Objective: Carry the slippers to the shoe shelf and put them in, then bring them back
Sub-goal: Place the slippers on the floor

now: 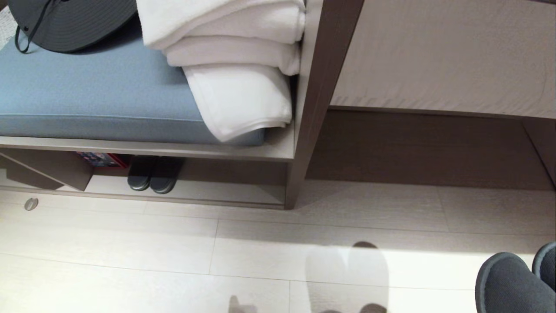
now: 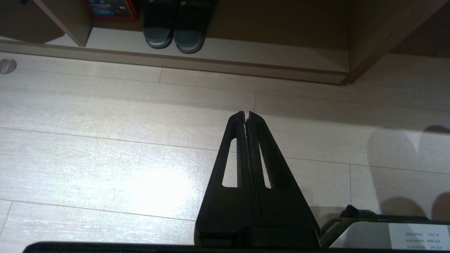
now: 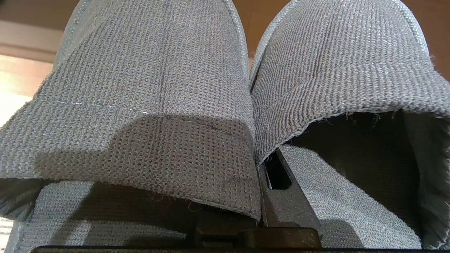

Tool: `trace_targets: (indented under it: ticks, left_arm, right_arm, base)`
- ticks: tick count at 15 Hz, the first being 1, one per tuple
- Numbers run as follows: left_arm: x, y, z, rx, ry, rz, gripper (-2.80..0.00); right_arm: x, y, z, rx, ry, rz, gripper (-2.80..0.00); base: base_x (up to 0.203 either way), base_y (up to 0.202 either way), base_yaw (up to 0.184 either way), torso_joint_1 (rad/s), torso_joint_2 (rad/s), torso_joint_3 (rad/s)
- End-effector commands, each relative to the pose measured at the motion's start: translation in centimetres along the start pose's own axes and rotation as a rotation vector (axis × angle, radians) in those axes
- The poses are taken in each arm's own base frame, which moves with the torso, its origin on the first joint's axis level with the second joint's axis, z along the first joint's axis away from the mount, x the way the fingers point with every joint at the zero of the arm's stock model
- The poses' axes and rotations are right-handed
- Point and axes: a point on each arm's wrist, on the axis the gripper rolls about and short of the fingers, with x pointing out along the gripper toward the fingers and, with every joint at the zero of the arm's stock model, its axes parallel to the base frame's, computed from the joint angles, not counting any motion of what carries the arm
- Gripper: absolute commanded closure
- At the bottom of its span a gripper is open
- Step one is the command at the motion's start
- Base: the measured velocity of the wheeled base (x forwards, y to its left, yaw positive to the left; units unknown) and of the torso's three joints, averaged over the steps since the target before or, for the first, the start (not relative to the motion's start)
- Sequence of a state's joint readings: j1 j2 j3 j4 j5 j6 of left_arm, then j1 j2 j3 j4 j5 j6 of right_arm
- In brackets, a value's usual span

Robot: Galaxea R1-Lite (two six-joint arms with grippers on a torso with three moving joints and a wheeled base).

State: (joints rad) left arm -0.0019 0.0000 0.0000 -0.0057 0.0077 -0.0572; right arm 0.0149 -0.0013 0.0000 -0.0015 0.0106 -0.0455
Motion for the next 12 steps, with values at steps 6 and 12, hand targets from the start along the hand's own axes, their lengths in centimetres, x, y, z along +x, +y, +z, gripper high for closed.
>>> trace_targets:
  ticks: [6,12]
  left_arm:
    - [0.00,0.00,0.00,-0.001,0.000,0.000,0.00]
    - [0.00,0.00,0.00,-0.001,0.000,0.000,0.00]
  right_arm:
    - [-0.01,0.00,0.00,-0.001,-0.002,0.002,0.00]
    - [-0.01,0.00,0.00,-0.002,-0.002,0.001,0.00]
  base:
    - [0.000,0.000,0.000,0.002,0.00,-0.199]
    - [0.000,0.000,0.000,0.002,0.00,-0.198]
